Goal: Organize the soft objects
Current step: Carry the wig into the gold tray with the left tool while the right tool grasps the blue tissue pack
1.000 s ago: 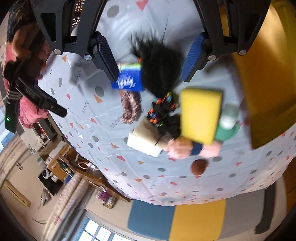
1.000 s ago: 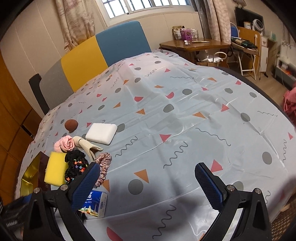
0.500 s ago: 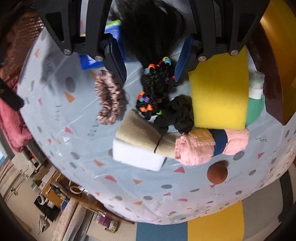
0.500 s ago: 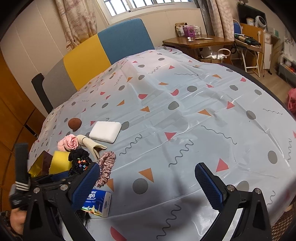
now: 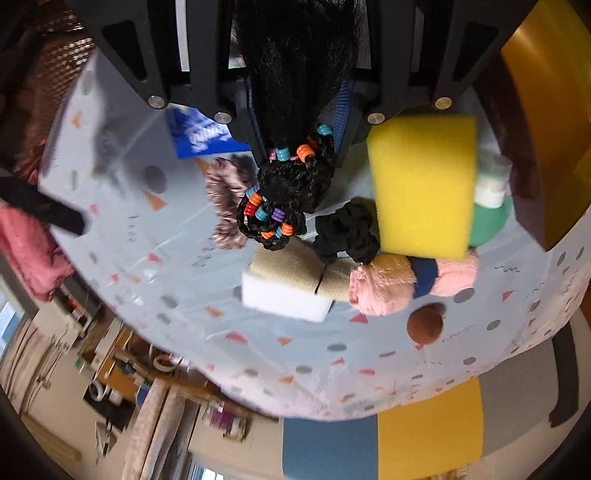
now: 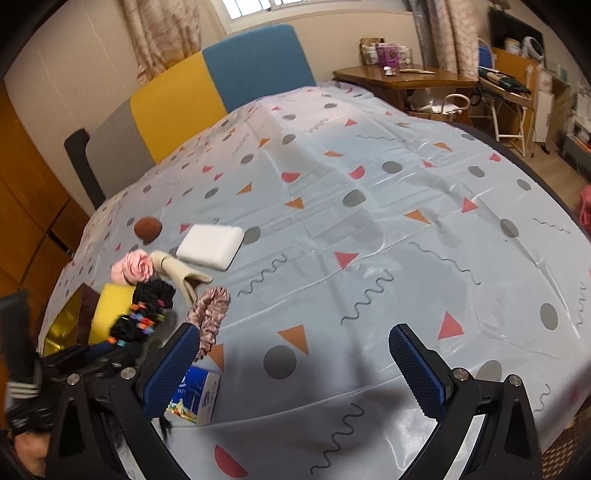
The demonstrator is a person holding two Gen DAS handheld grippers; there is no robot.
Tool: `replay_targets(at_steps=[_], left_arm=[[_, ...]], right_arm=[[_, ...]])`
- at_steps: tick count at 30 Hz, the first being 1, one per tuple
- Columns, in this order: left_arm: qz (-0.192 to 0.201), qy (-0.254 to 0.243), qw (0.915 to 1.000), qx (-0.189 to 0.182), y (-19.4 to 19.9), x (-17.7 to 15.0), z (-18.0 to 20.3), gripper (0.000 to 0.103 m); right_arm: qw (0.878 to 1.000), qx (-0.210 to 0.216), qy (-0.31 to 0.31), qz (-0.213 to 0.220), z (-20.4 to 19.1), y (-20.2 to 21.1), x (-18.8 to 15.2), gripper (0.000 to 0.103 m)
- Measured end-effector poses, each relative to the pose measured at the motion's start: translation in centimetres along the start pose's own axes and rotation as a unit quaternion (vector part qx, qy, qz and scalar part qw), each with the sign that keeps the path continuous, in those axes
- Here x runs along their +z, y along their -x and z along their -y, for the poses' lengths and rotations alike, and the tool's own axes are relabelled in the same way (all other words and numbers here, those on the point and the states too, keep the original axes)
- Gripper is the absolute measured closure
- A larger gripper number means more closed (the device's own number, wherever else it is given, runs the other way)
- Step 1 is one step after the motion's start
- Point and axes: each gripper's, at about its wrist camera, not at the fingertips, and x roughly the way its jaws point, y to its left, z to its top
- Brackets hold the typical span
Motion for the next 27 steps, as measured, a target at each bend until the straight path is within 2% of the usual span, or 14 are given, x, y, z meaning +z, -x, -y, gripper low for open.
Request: replay_targets(at_steps=[6,9,12,16,18,21,25,27], left_arm=[[0.035,0.041,0.9979,-0.035,4.7,-1.7,-0.9,0.071],[0.056,0.059,0.9958,-0.042,7.0,-2.7,-1.4,0.071],[0.07,0.078,0.9934,-0.048,9.0,-3.7,-2.6,0.07],[0.082,0.112,0.9895,-0.039,11.6,-5.6,-5.5,0.07],[0.089,0.13,0.9872,-0.024,12.8,-6.6,-7.6,0.07],[0.094,0.16,0.9826,0.004,14.0,-8.1,-10.9,0.07],[0.083,0.216,0.9716,0.048,14.3,-9.8,-16.3,0.07],[0.078,0.25,0.9633,0.059,14.1,-10.5,-19.0,0.07]], right_arm=[[0.998,0.024,0.043,-0.043,-2.0,-1.5,-1.0,0.0],[0.994,0.051,0.064,-0.071,-3.1,-2.2,-1.6,0.0],[0.987,0.071,0.118,-0.085,-5.5,-2.6,-2.6,0.0],[0.973,0.083,0.198,-0.081,-9.3,-2.9,-3.7,0.0],[0.966,0.077,0.234,-0.08,-10.8,-3.7,-4.0,0.0],[0.95,0.07,0.285,-0.104,-12.6,-5.5,-4.7,0.0],[0.936,0.044,0.327,-0.123,-13.5,-7.8,-5.6,0.001],[0.93,0.04,0.341,-0.132,-13.6,-8.4,-6.3,0.012]])
